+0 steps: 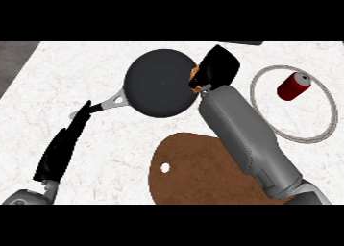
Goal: Pick the croissant from the cutting board and place it in the pan
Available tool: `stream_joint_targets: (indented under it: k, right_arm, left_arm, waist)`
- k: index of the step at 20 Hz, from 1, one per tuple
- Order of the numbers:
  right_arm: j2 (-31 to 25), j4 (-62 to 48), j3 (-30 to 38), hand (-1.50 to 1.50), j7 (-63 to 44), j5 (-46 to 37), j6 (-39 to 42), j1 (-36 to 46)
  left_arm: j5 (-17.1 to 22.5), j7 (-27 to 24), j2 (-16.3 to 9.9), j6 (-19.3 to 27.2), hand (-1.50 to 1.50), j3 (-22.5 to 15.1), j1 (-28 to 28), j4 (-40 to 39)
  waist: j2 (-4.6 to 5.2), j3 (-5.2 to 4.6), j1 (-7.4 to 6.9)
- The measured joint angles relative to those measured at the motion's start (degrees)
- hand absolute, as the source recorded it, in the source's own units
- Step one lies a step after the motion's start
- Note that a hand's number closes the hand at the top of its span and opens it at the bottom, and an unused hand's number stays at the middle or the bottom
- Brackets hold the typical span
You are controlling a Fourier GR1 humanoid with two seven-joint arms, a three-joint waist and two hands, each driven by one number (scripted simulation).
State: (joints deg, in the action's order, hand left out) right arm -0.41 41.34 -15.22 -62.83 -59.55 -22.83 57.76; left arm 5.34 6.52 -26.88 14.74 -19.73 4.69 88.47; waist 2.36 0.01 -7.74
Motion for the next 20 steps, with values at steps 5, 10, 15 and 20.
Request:
stream_joint_targets:
  k: [5,10,15,20]
  right_arm:
    - [0.1,-2.8,6.3,-1.5,3.6,9.8,-6.1,-0.7]
    - [0.1,-4.1,11.0,-1.5,7.7,17.7,-14.4,-0.8]
    - [0.1,-5.4,11.8,-1.5,13.4,18.9,-25.3,0.1]
    - [0.1,-7.2,13.4,-1.5,16.4,18.4,-36.7,1.1]
  left_arm:
    - [0.0,-0.1,-0.2,-0.8,0.0,0.1,1.0,0.2]
    - [-0.5,-0.4,0.5,-1.0,0.0,-0.5,1.7,-0.3]
    - [-0.7,0.2,0.9,-0.9,0.0,-0.5,2.3,-0.6]
    - [-0.5,0.5,0.9,-0.9,0.0,0.1,2.3,-1.3]
  waist:
    - [0.64,0.19,-1.48]
    - [0.98,0.26,-2.26]
    - [0.76,0.2,-2.12]
    - [0.29,0.09,-1.03]
